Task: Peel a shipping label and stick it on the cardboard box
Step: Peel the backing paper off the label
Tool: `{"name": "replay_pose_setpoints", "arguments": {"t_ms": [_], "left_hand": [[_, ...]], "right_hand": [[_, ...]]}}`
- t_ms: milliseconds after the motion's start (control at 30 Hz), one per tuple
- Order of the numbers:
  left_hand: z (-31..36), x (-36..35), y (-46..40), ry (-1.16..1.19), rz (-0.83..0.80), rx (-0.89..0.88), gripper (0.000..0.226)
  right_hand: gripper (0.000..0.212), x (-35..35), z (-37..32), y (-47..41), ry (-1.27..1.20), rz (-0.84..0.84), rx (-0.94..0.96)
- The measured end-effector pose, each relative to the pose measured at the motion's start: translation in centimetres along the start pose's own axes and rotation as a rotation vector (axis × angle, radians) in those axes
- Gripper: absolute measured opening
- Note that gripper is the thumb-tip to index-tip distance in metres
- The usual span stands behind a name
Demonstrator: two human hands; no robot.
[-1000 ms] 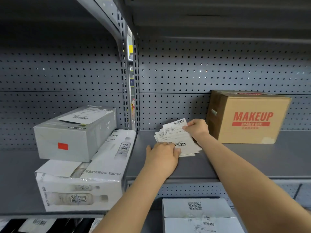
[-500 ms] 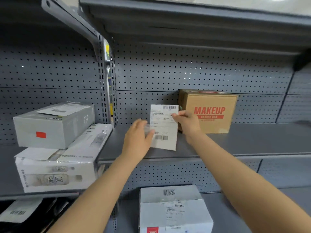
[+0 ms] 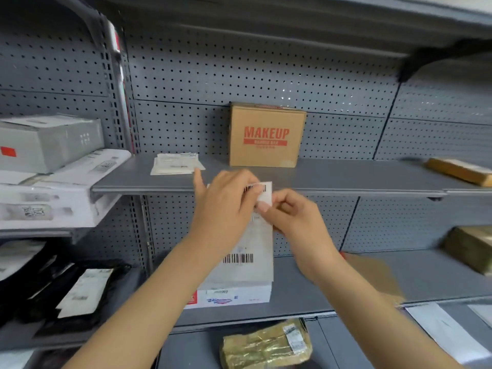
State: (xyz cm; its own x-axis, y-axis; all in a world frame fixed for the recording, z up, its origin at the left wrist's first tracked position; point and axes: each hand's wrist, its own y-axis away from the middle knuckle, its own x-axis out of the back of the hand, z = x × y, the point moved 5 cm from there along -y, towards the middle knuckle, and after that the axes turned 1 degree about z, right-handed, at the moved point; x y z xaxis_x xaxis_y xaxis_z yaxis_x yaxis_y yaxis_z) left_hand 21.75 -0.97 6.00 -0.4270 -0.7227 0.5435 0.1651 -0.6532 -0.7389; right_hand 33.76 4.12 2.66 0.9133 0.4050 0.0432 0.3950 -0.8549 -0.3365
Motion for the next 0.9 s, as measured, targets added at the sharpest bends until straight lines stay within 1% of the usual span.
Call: {"name": "replay_pose_setpoints", "arguments": {"t_ms": [33, 133, 200, 333, 567, 733, 900], "left_hand": [[0.6, -0.5, 1.0, 0.028, -0.052, -0.001, 0.016], [2.9, -1.7, 3.6, 0.107, -0.198, 0.003, 0.017], [4.6, -2.1, 4.9, 0.123, -0.255, -0.001, 0.018], [7.7, -3.0, 6.5, 0.094, -0.358, -0.032, 0.017], [9.9, -4.5, 7.2, 0.011, -0.442, -0.083, 0.020], [10.6, -4.8, 7.0, -0.032, -0.473, -0.070, 0.019], [10.4, -5.0, 6.8, -0.019, -0.505, -0.057, 0.020]], "right_hand": [[0.014, 1.0, 0.2, 1.2, 0.010, -0.033, -0.022], [0.003, 4.3, -0.3, 4.4, 0.019, -0.096, -0.077], [0.012, 6.5, -0.8, 6.1, 0.019, -0.123, -0.095], [0.020, 9.5, -1.8, 8.4, 0.014, -0.180, -0.124], [0.010, 11.5, -2.0, 10.0, 0.061, -0.199, -0.154], [0.015, 11.7, -1.7, 9.8, 0.113, -0.218, -0.163], [0.022, 11.4, -1.5, 9.4, 0.122, -0.251, -0.153]]}}
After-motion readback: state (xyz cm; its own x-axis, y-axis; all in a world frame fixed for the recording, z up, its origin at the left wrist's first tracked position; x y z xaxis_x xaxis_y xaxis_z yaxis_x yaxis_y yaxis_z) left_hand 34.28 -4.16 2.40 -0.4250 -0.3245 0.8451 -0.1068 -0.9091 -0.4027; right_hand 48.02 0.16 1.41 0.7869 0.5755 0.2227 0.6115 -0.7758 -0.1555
